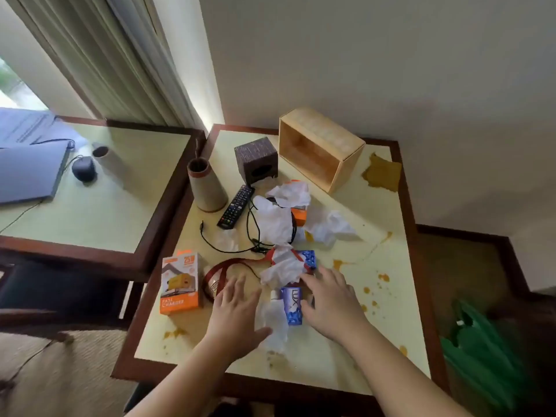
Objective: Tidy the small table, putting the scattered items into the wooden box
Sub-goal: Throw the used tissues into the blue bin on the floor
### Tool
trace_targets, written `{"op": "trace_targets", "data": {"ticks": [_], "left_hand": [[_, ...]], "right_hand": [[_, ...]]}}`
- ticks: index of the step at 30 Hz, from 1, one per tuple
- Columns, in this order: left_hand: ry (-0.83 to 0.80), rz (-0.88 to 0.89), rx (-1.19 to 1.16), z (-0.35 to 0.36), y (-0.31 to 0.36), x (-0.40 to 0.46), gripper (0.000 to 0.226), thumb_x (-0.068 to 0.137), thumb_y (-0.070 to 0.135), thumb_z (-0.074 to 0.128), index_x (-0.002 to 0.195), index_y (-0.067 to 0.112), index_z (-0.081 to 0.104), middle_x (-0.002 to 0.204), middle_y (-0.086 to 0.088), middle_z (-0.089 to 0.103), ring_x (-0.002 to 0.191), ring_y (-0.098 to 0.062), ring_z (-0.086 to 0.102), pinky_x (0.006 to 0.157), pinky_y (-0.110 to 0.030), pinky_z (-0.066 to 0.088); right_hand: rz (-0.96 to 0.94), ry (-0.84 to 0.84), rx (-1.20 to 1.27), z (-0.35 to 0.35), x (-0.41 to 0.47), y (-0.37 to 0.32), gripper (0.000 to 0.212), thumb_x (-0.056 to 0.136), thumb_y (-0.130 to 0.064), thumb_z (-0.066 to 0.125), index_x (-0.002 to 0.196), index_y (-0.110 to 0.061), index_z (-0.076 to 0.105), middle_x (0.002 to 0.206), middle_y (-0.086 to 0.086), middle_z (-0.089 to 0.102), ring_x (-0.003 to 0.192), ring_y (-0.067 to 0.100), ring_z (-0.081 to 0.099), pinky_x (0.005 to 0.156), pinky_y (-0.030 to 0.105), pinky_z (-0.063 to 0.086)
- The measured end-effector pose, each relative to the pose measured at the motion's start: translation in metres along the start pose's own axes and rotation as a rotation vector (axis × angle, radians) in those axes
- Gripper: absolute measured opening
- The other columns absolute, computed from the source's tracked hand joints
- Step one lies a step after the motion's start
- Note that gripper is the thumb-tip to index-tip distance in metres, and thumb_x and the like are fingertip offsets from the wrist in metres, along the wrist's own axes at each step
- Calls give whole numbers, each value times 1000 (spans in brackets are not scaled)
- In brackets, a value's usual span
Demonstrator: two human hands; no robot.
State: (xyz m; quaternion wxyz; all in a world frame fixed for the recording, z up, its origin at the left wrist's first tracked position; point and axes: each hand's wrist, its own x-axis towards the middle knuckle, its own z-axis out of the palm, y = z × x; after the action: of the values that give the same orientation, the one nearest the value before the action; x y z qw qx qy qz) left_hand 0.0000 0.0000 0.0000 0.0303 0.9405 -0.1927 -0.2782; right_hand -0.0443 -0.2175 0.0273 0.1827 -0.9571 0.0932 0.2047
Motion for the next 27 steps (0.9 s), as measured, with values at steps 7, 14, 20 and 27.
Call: {"op": "trace_targets", "data": {"ticks": [7, 14, 20, 27], "left_hand": [[13, 22, 66, 12, 12, 12, 43, 97, 54, 56, 134, 33, 60, 174, -7, -4, 158, -31, -13, 126, -50, -1], [116, 14, -47, -2, 11, -7, 19, 100, 47, 58, 113, 38, 69, 173, 3, 9, 159, -27, -8, 126, -49, 7], [380, 26, -195, -13, -12, -30, 9, 88, 48, 74, 92, 41, 69, 164, 4, 37, 156, -27, 16, 116, -58, 31], [542, 27, -277, -46, -35, -20, 12, 86, 42, 79, 90, 37, 70, 158, 2, 46, 152, -31, 26, 112, -60, 36]], "right_hand": [[-48, -26, -93, 7, 39, 13, 55, 98, -46, 51, 151, -41, 39, 170, 9, 15, 154, 33, 8, 119, 52, 25], [-97, 5, -99, 8, 65, -3, 53, 100, -46, 52, 151, -52, 37, 174, 10, -7, 158, 37, -13, 125, 57, 10], [-112, -8, -154, 18, 82, -14, 51, 101, -52, 51, 151, -55, 39, 174, 14, -7, 157, 38, -18, 125, 55, 2], [-62, 27, -110, 22, 87, -22, 31, 100, -46, 55, 129, -52, 64, 175, 6, 4, 159, 34, -14, 127, 55, 0]]}}
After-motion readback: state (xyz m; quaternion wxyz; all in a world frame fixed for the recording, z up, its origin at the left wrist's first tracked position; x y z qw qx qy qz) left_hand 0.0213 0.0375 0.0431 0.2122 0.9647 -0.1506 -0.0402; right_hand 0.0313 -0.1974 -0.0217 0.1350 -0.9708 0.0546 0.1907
